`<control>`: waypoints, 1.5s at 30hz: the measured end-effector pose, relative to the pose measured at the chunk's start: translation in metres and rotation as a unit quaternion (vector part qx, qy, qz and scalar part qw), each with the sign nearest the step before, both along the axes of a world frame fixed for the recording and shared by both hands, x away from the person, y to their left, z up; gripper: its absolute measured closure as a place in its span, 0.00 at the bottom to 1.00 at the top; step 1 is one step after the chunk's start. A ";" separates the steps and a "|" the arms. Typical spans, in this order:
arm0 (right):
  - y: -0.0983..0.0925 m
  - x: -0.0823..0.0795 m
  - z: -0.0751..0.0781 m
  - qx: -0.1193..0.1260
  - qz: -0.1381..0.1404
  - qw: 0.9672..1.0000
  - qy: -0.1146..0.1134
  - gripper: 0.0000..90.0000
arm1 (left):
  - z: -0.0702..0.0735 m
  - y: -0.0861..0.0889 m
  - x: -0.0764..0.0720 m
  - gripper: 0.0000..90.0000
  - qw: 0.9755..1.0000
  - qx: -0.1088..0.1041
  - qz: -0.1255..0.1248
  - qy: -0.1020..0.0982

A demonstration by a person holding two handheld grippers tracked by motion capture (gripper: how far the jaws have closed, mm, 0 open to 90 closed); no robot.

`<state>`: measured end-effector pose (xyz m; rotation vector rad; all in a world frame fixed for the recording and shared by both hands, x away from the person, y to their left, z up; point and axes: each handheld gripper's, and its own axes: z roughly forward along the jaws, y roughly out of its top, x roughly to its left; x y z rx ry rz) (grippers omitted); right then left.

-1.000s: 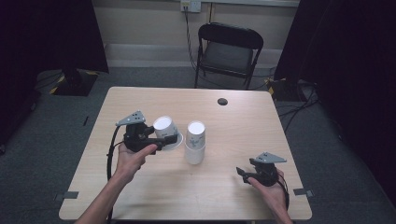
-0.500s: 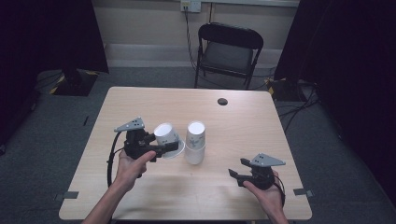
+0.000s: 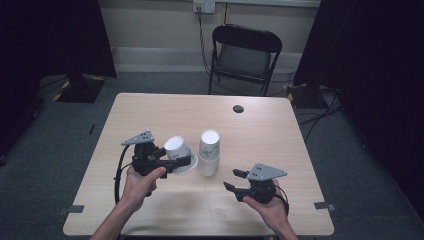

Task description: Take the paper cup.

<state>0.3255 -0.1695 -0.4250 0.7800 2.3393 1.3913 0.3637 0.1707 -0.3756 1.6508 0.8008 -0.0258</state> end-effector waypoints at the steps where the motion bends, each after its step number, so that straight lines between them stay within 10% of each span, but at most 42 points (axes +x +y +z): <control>1: 0.005 0.000 0.001 0.002 0.005 1.000 -0.004 0.51 | 0.000 -0.001 0.000 0.36 1.000 -0.001 -0.001 0.002; 30: 0.077 0.007 0.029 0.043 0.076 0.993 -0.084 0.58 | -0.001 0.000 -0.016 0.36 0.996 -0.053 -0.022 0.062; 45: 0.083 0.008 0.031 0.054 0.073 0.989 -0.118 0.62 | -0.003 -0.007 -0.014 0.36 0.995 -0.064 -0.032 0.077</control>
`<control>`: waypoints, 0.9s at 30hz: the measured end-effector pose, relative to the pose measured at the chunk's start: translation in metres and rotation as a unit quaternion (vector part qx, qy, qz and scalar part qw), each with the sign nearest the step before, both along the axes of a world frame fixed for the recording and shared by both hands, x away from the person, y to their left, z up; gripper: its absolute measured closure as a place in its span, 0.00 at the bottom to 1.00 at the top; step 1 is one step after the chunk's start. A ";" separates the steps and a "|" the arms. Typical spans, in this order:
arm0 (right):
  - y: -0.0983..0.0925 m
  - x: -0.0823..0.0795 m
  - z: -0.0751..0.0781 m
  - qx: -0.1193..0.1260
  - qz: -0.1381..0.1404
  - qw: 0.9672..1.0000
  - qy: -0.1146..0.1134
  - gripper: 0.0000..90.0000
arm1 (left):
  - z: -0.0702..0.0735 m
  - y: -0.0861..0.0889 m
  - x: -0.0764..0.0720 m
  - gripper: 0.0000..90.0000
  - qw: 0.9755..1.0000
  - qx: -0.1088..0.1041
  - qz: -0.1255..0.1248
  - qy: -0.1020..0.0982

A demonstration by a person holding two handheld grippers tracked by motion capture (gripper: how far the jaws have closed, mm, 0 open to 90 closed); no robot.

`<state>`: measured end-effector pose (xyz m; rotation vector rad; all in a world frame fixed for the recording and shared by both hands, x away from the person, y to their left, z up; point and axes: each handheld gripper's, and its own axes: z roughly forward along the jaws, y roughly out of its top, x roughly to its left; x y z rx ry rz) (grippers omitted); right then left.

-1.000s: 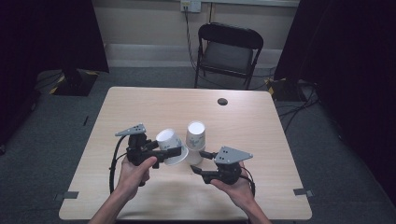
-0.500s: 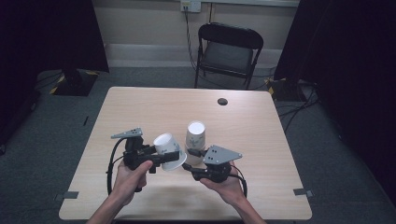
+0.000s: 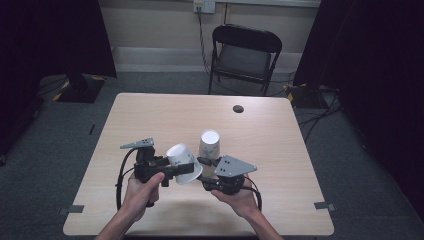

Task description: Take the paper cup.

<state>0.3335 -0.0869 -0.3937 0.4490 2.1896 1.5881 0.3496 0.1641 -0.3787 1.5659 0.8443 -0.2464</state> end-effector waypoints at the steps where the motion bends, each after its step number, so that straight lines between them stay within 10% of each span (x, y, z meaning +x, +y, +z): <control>1: 0.000 0.000 0.000 0.001 -0.001 1.000 -0.001 0.62 | 0.000 0.000 0.000 0.36 1.000 -0.002 -0.002 0.001; 27: 0.002 -0.008 0.002 -0.005 -0.017 0.999 -0.052 0.84 | -0.006 -0.002 0.001 0.32 1.000 -0.012 -0.017 0.012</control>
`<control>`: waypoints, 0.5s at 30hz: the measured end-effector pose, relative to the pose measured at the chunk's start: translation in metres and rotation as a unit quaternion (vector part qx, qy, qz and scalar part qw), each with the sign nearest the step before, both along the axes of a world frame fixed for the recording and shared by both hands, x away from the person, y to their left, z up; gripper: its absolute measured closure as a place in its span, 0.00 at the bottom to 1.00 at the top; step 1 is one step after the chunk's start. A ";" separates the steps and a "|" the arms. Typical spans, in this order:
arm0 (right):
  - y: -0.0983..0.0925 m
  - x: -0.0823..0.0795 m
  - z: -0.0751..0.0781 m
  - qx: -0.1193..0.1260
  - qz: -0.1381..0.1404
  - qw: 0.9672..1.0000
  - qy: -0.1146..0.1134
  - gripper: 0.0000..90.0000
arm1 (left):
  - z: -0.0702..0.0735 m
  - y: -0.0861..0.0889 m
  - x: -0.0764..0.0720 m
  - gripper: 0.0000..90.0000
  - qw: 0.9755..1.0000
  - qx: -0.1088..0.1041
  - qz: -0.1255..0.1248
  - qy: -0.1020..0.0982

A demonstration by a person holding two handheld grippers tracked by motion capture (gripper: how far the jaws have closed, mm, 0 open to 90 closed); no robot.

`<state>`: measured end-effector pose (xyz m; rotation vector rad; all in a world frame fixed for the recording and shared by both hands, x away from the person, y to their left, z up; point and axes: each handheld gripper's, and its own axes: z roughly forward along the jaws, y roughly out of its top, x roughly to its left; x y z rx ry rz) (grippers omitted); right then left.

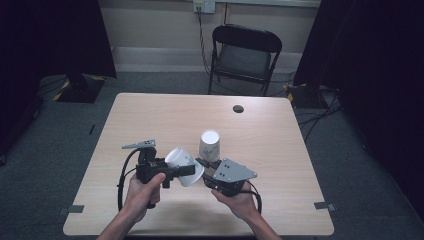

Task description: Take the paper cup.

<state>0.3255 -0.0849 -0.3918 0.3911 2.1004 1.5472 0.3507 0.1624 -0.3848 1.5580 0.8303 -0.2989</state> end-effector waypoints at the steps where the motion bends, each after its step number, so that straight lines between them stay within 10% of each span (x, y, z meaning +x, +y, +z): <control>1: -0.001 0.000 0.000 0.002 0.000 1.000 0.001 0.84 | 0.000 0.000 0.000 0.32 1.000 0.001 -0.001 -0.001; 15: -0.007 0.003 0.002 0.017 -0.002 1.000 0.005 0.91 | 0.001 -0.001 0.000 0.26 1.000 0.003 -0.010 -0.010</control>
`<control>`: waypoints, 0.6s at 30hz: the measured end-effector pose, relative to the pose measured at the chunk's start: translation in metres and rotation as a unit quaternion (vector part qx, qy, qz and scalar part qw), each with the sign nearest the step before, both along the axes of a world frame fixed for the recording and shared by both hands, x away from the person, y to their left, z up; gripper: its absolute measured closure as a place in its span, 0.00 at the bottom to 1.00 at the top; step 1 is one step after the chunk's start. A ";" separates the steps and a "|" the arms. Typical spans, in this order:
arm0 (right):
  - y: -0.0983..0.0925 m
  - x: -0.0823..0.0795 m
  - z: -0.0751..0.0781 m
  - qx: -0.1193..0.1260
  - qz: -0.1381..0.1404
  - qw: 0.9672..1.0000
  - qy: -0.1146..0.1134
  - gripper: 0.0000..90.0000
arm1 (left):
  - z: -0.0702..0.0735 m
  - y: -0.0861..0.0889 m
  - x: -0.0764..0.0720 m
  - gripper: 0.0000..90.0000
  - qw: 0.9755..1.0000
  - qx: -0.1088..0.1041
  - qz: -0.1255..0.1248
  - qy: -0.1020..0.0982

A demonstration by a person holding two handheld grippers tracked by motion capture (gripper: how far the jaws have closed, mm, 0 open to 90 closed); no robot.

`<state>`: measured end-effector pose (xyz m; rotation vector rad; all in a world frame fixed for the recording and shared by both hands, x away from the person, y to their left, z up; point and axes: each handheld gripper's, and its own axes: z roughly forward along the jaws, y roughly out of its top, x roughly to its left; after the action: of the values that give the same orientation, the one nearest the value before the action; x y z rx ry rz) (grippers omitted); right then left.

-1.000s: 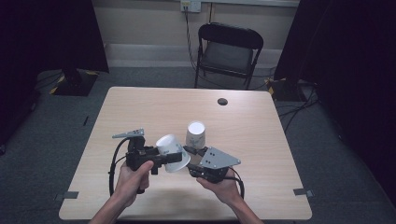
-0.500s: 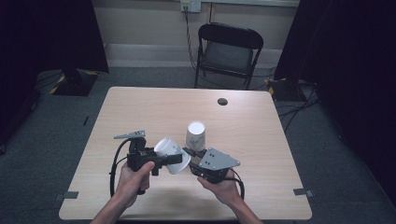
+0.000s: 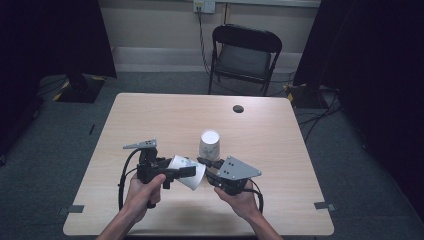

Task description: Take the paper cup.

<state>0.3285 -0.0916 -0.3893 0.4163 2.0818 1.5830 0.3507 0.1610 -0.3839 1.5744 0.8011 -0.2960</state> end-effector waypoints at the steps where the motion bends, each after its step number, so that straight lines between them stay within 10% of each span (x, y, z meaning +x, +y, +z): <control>1: 0.000 0.000 0.000 0.000 0.000 1.000 0.000 0.91 | 0.000 0.000 0.000 0.25 1.000 0.002 0.001 0.000; 18: -0.007 -0.001 0.005 0.009 0.004 1.000 -0.006 0.93 | 0.005 0.000 -0.003 0.18 0.999 0.015 -0.011 -0.026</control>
<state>0.3280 -0.0983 -0.3839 0.4051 2.0644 1.6054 0.3475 0.1615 -0.3790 1.6134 0.7519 -0.2587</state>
